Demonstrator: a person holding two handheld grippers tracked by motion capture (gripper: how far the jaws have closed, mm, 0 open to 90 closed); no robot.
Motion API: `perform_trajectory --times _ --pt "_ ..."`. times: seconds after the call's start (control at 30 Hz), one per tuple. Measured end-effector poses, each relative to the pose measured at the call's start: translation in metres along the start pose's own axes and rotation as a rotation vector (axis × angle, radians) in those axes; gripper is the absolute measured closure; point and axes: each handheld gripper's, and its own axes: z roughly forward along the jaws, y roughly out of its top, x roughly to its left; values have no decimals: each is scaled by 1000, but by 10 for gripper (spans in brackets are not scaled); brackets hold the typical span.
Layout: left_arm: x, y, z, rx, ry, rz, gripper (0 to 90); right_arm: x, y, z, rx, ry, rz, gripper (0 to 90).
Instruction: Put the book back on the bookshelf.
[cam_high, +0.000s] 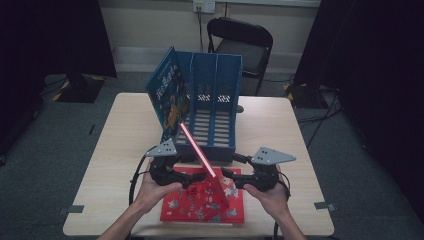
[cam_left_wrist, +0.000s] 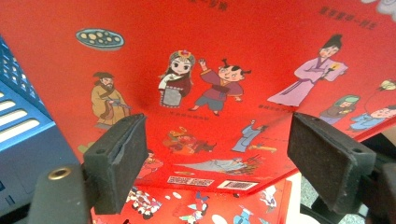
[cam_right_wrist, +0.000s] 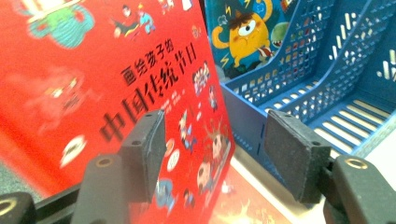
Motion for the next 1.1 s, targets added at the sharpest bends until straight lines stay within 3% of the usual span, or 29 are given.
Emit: perform_trajectory --times 0.2,0.37,0.57,0.83,0.93,1.1 --pt "0 0 0 -3 6 -2 202 12 -8 -24 -9 23 -17 370" --pt "2 -1 1 5 12 -7 204 21 -11 -32 -11 48 -23 366" --pt "3 -1 1 5 18 -16 207 34 -15 -36 -29 115 -23 317" --pt "3 -1 2 7 27 -21 215 44 -13 -14 12 152 -57 290" --pt "2 -1 2 -4 48 -14 260 46 -9 2 24 132 -78 311" --pt "4 -2 3 -4 60 -30 259 48 -7 14 26 114 -84 347"
